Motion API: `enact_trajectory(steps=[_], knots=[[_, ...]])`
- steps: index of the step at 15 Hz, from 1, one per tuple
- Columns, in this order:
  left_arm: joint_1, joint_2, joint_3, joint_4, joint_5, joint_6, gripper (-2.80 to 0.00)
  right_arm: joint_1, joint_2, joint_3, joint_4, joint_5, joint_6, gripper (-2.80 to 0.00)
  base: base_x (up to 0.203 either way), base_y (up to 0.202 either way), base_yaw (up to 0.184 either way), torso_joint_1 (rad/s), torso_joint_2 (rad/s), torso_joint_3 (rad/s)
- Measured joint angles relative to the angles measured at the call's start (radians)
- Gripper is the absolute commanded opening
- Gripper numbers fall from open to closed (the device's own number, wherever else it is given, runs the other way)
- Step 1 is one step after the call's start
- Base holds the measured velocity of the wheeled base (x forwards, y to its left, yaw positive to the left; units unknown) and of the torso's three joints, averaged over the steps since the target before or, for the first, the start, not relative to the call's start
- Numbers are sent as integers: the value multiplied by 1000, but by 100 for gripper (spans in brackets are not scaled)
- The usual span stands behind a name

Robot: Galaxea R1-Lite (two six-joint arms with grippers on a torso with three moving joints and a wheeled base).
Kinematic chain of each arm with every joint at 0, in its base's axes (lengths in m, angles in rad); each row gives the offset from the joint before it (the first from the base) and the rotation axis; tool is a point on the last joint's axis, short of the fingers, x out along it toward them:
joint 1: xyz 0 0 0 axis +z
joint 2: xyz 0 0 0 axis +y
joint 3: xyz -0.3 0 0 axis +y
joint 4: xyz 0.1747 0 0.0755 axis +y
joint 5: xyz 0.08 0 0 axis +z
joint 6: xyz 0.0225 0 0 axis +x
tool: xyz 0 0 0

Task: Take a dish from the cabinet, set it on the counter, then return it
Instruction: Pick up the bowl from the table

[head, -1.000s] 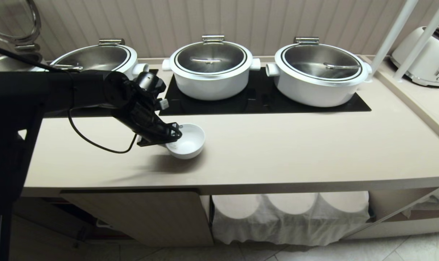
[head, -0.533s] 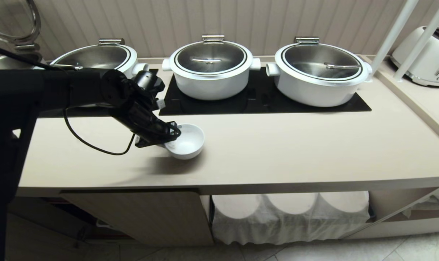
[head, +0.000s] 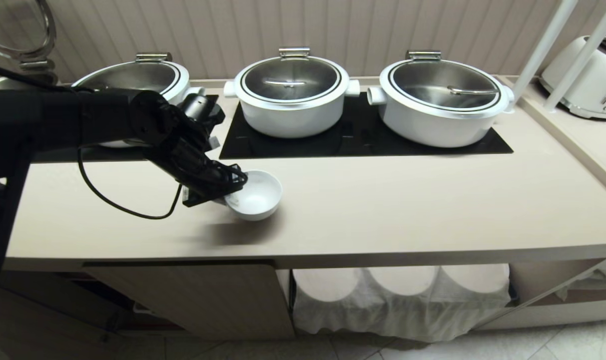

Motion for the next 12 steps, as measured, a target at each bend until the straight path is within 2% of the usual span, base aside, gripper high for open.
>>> enact_trajectory(steps=[5,12], knots=[[0,-31,17,-2,-5,-56,-280,0,0,0,0,0,0,-280,0,0,0,0,0,0],[0,-132,160,-9,-12,-62,-280,0,0,0,0,0,0,-280,0,0,0,0,0,0]])
